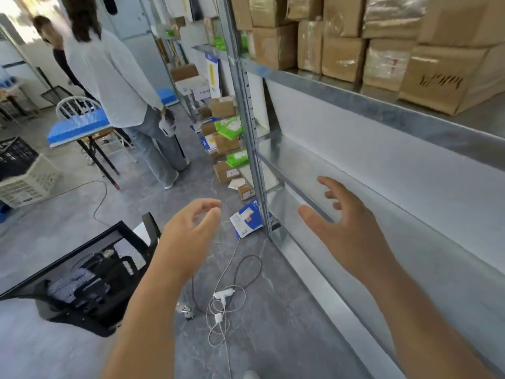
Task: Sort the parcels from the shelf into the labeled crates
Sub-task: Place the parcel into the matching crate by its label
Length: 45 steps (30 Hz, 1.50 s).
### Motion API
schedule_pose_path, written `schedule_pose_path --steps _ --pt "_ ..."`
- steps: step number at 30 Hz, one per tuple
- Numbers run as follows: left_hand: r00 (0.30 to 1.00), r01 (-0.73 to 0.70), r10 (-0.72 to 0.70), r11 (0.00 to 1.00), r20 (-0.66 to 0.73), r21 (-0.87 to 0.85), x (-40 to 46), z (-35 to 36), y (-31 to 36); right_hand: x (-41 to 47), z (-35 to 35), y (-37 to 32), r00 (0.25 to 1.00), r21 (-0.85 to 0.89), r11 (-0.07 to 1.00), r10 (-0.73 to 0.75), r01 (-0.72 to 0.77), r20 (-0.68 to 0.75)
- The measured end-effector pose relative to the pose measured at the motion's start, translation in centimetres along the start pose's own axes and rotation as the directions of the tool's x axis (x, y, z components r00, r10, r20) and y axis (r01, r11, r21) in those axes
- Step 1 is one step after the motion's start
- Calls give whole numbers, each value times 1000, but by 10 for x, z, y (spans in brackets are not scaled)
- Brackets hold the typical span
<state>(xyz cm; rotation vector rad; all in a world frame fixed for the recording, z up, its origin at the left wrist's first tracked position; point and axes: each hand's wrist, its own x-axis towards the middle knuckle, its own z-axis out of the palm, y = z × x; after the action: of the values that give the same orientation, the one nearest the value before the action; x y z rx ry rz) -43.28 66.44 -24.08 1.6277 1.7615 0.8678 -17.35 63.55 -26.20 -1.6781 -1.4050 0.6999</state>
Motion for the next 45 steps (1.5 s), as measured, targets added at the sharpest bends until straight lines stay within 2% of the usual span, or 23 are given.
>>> schedule_pose_path --steps 6,9,12,16,18,21,23,26,28,30,33,35,40,43,45 --pt "969 -184 196 978 148 -94 91 35 39 43 -22 -22 992 -121 993 -21 5 -128" --pt "932 -255 283 956 225 -146 139 50 65 69 -34 -40 971 -161 985 22 -62 -240" --pt "877 -344 392 916 279 -205 174 64 96 85 -43 -61 929 -199 973 41 -121 -367" --pt "769 -421 528 842 359 -338 191 82 140 87 -54 -77 845 -173 969 61 -179 -532" --pt "721 -429 581 802 377 -415 188 87 167 86 -64 -82 755 -138 979 22 -148 -655" --pt "660 -447 676 704 327 -552 179 93 211 86 -89 -92 523 -87 996 -59 -28 -850" --pt "635 -465 727 631 262 -622 170 96 241 89 -109 -101 397 -64 998 -69 27 -915" --pt "619 -520 767 563 171 -642 160 102 283 94 -145 -113 301 -50 998 -61 44 -952" --pt "590 -579 794 542 146 -609 153 107 306 99 -166 -119 308 -23 1000 -28 19 -951" --pt "560 -649 820 522 117 -554 147 114 323 105 -183 -123 363 3 1000 13 -30 -932" --pt "565 -673 813 553 141 -491 137 122 337 117 -196 -131 462 12 997 47 -78 -886" --pt "562 -684 814 557 146 -471 131 125 342 123 -202 -133 496 22 996 60 -81 -867" --pt "599 -622 790 561 130 -546 123 129 352 124 -210 -128 451 13 999 26 -32 -892" --pt "590 -576 803 494 88 -651 116 128 353 114 -213 -125 385 34 998 11 54 -923" --pt "568 -559 820 443 64 -701 109 127 350 103 -214 -124 371 55 990 3 131 -929"
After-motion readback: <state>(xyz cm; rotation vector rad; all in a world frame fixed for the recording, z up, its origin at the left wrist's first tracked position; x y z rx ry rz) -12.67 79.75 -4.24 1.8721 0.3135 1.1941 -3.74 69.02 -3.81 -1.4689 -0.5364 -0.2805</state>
